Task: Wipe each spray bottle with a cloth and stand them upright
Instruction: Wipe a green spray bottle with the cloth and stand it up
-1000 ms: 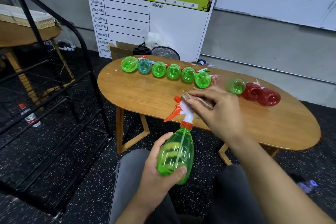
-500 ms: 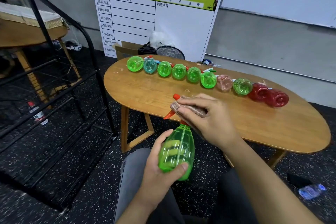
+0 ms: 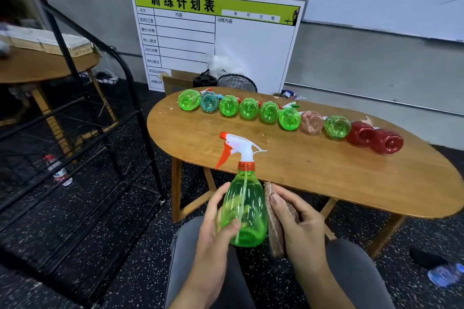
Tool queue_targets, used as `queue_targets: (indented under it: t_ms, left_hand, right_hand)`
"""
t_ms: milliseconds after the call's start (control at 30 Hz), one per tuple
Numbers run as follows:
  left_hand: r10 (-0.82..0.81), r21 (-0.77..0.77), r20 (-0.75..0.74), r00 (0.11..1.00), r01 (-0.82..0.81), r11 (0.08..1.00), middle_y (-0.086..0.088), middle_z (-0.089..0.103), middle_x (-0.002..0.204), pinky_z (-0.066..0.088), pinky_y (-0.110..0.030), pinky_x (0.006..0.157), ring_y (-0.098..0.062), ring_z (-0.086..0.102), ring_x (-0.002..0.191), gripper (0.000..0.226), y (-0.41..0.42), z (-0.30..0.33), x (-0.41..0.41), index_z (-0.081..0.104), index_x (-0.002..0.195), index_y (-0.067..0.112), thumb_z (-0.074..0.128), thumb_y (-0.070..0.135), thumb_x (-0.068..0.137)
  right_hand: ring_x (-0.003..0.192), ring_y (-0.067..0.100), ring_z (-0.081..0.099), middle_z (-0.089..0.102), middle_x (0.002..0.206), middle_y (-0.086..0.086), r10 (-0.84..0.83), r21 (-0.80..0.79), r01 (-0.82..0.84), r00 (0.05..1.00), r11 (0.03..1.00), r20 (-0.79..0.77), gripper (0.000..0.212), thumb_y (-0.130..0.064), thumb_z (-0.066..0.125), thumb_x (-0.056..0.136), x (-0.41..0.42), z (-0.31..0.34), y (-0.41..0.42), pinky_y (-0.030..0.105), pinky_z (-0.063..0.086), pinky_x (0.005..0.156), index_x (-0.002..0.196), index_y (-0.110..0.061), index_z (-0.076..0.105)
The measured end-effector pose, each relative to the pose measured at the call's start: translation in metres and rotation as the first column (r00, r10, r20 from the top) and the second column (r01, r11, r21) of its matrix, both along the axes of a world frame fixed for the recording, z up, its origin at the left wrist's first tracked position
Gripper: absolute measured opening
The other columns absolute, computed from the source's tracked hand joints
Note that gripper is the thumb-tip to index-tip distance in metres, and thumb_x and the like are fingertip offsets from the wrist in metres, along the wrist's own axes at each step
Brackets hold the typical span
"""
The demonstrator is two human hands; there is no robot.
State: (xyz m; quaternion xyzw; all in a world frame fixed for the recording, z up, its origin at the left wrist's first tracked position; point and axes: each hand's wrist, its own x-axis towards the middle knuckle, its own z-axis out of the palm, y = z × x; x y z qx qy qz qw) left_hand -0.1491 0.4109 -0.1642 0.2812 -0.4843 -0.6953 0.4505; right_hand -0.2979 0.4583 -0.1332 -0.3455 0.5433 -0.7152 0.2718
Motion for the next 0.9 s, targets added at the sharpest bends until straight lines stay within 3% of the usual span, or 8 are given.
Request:
queue_targets:
  t_ms: [133, 300, 400, 467, 667, 767, 900]
  left_hand:
    - [-0.020, -0.085, 0.046, 0.999, 0.023, 0.996, -0.004, 0.066, 0.144, 0.050, -0.043, 0.112, -0.024, 0.062, 0.135, 0.088, 0.0022, 0.0043, -0.0023, 0.043, 0.155, 0.030, 0.087, 0.032, 0.079]
    - [0.026, -0.063, 0.016, 1.000, -0.025, 0.998, 0.001, 0.070, 0.138, 0.055, -0.029, 0.101, -0.021, 0.067, 0.128, 0.077, 0.0026, 0.0039, -0.0036, 0.047, 0.151, 0.034, 0.083, 0.034, 0.084]
    - [0.041, -0.045, 0.012, 0.999, -0.040, 0.998, -0.002, 0.071, 0.135, 0.057, -0.036, 0.095, -0.024, 0.068, 0.125, 0.056, 0.0014, 0.0034, -0.0031, 0.054, 0.144, 0.039, 0.069, 0.034, 0.090]
    - [0.045, -0.045, 0.018, 0.999, -0.044, 0.998, -0.004, 0.070, 0.136, 0.053, -0.042, 0.101, -0.026, 0.067, 0.126, 0.048, 0.0008, 0.0040, -0.0027, 0.058, 0.140, 0.042, 0.064, 0.034, 0.093]
    - [0.063, -0.038, 0.035, 0.997, -0.062, 0.997, -0.010, 0.071, 0.133, 0.049, -0.061, 0.109, -0.033, 0.068, 0.124, 0.046, -0.0006, 0.0032, -0.0007, 0.054, 0.144, 0.039, 0.057, 0.042, 0.099]
    - [0.089, -0.032, 0.050, 0.995, -0.088, 0.996, -0.007, 0.073, 0.129, 0.047, -0.063, 0.111, -0.031, 0.069, 0.123, 0.032, -0.0009, 0.0041, 0.0001, 0.056, 0.139, 0.045, 0.052, 0.043, 0.108]
    - [0.100, -0.028, 0.066, 0.993, -0.098, 0.995, -0.005, 0.073, 0.131, 0.047, -0.061, 0.111, -0.028, 0.069, 0.123, 0.030, -0.0023, 0.0030, 0.0002, 0.058, 0.137, 0.044, 0.050, 0.046, 0.108]
  right_hand:
    - [0.104, 0.020, 0.076, 0.080, 0.109, 0.006, 0.021, -0.006, -0.020, 1.000, 1.000, 0.019, 0.026, -0.009, 0.071, 0.087, 0.0023, -0.0069, 0.0014, 0.027, 0.060, 0.088, 0.112, -0.006, 0.078]
    - [0.102, 0.021, 0.076, 0.080, 0.106, 0.007, 0.011, 0.000, -0.011, 0.995, 1.000, 0.102, 0.022, -0.004, 0.068, 0.090, 0.0014, -0.0081, 0.0039, 0.030, 0.062, 0.087, 0.110, -0.008, 0.078]
    - [0.103, 0.024, 0.076, 0.080, 0.106, 0.007, 0.005, 0.013, -0.006, 0.993, 1.000, 0.121, 0.024, -0.009, 0.070, 0.088, -0.0003, -0.0094, 0.0036, 0.037, 0.061, 0.092, 0.111, -0.008, 0.078]
    - [0.103, 0.025, 0.076, 0.080, 0.107, 0.008, 0.005, 0.021, -0.007, 0.991, 1.000, 0.135, 0.025, -0.009, 0.069, 0.088, -0.0002, -0.0093, 0.0034, 0.037, 0.061, 0.093, 0.112, -0.007, 0.078]
    - [0.104, 0.021, 0.076, 0.080, 0.107, 0.006, 0.018, 0.018, -0.021, 0.990, 1.000, 0.139, 0.029, -0.016, 0.071, 0.085, 0.0002, -0.0074, 0.0037, 0.031, 0.061, 0.091, 0.111, -0.008, 0.078]
    - [0.108, 0.024, 0.075, 0.079, 0.110, 0.007, 0.049, 0.024, -0.053, 0.988, 0.998, 0.149, 0.029, -0.015, 0.070, 0.087, 0.0013, -0.0076, 0.0046, 0.037, 0.059, 0.096, 0.114, -0.008, 0.078]
    - [0.107, 0.024, 0.075, 0.079, 0.110, 0.009, 0.063, -0.001, -0.063, 0.984, 0.998, 0.166, 0.028, -0.013, 0.069, 0.086, 0.0028, -0.0059, 0.0037, 0.032, 0.060, 0.093, 0.111, -0.008, 0.078]
